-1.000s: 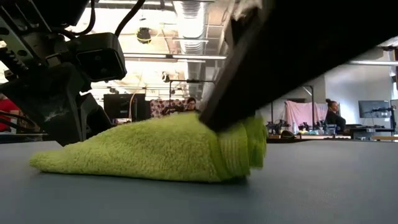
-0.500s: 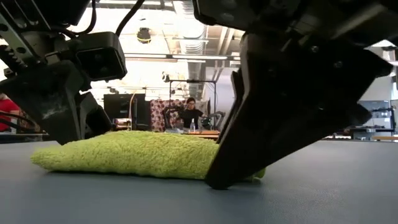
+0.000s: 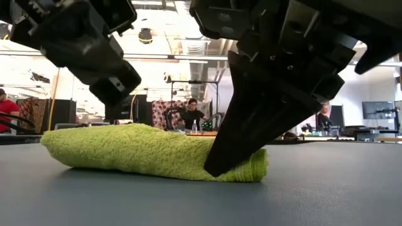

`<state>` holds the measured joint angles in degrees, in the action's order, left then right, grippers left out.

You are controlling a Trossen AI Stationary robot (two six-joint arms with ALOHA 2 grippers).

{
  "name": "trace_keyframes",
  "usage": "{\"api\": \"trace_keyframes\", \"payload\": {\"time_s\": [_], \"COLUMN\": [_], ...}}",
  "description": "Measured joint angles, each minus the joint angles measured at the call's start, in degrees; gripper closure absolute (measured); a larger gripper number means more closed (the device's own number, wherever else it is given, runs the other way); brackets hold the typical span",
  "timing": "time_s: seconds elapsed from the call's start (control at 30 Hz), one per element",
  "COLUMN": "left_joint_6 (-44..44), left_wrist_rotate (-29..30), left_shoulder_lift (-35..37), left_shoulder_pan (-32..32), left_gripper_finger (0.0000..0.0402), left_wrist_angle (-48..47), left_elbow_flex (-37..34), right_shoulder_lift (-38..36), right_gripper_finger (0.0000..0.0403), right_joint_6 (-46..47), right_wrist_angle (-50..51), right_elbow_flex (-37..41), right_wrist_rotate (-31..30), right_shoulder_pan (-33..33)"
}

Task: Roll towel
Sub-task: Roll the green towel

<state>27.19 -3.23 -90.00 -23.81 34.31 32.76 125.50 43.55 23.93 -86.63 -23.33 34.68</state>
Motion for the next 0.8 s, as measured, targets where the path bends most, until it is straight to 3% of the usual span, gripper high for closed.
{"api": "trace_keyframes", "payload": {"time_s": [0.3, 0.53, 0.8], "left_joint_6": [-1.16, -5.00, -3.09], "left_wrist_rotate": [-2.98, -8.44, -11.94], "left_shoulder_lift": [-12.46, -19.45, -20.68], "left_shoulder_pan": [0.93, 1.46, 1.73], "left_gripper_finger": [0.0401, 0.0401, 0.0401], "left_wrist_angle": [-1.91, -17.13, -17.86], "left_elbow_flex": [10.82, 20.08, 20.82], "right_shoulder_lift": [-0.01, 0.06, -0.50], "right_gripper_finger": [0.0367, 0.0369, 0.0370], "right_joint_6": [3.56, 7.30, 12.70], "right_wrist_angle": [-2.10, -4.05, -6.29], "right_elbow_flex": [-0.26, -0.31, -0.17], "right_wrist_rotate": [0.97, 2.48, 3.01], "right_shoulder_pan": [-0.02, 0.16, 1.22]}}
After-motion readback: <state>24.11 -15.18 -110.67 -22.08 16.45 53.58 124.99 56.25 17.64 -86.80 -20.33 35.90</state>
